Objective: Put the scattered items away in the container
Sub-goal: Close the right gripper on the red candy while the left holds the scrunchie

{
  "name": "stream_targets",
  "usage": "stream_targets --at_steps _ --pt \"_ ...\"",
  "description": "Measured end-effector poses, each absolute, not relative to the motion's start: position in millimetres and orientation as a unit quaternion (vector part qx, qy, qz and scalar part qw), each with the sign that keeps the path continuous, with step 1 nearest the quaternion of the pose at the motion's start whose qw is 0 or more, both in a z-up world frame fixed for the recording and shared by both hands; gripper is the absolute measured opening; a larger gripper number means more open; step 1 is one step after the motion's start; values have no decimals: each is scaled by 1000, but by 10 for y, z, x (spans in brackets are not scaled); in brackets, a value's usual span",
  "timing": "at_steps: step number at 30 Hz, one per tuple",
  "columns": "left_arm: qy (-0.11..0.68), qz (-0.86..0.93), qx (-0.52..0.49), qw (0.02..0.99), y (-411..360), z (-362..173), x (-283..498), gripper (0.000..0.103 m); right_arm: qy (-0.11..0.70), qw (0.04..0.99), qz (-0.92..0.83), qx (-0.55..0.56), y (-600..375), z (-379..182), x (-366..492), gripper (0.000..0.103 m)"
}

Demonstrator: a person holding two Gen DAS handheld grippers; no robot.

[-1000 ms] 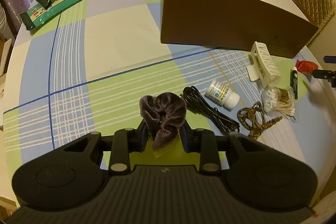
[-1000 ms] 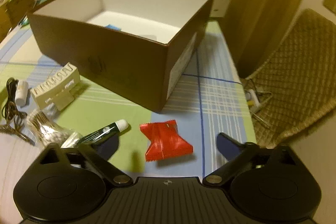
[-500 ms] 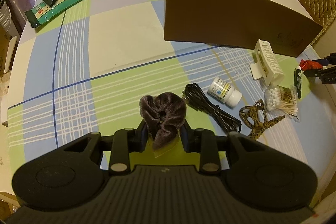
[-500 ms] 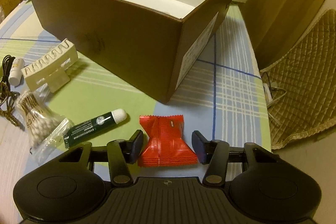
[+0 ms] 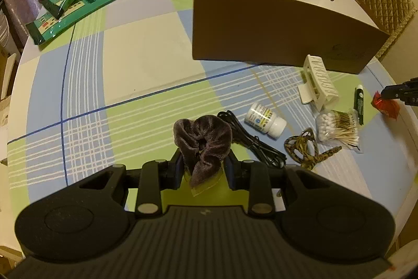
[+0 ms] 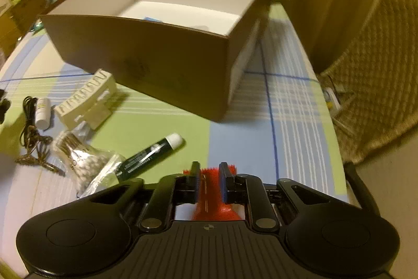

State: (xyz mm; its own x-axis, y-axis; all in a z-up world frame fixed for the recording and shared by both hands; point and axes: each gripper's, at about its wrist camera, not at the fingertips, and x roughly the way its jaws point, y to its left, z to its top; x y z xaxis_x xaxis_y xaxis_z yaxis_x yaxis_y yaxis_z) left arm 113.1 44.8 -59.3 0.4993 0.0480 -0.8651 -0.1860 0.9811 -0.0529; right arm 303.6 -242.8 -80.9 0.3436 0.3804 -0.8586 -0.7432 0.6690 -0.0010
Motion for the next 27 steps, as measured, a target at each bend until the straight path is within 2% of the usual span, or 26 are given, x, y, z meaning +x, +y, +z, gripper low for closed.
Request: stream_targets --at_steps 2,4,5,6,13,21,27 --pt "494 64 -69 864 430 -589 1122 27 448 804 344 -186 -2480 -798 3024 16" --pt "493 61 -69 865 420 -584 1103 27 449 810 341 -162 -2546 -760 3040 34" --pt "493 61 -70 865 417 -584 1091 27 448 812 340 -158 -2571 -738 3039 66" --pt "494 61 -70 865 418 -583 1081 27 443 813 343 -158 -2589 -713 3028 81" --pt "494 65 -72 864 427 -579 1037 27 453 785 361 -220 -2483 -836 2992 77" --pt "491 70 -73 865 416 -547 988 27 485 764 353 -238 -2442 -1011 3071 40" --pt "492 76 -76 864 407 -546 946 27 492 760 353 -235 -2457 -1024 3031 32"
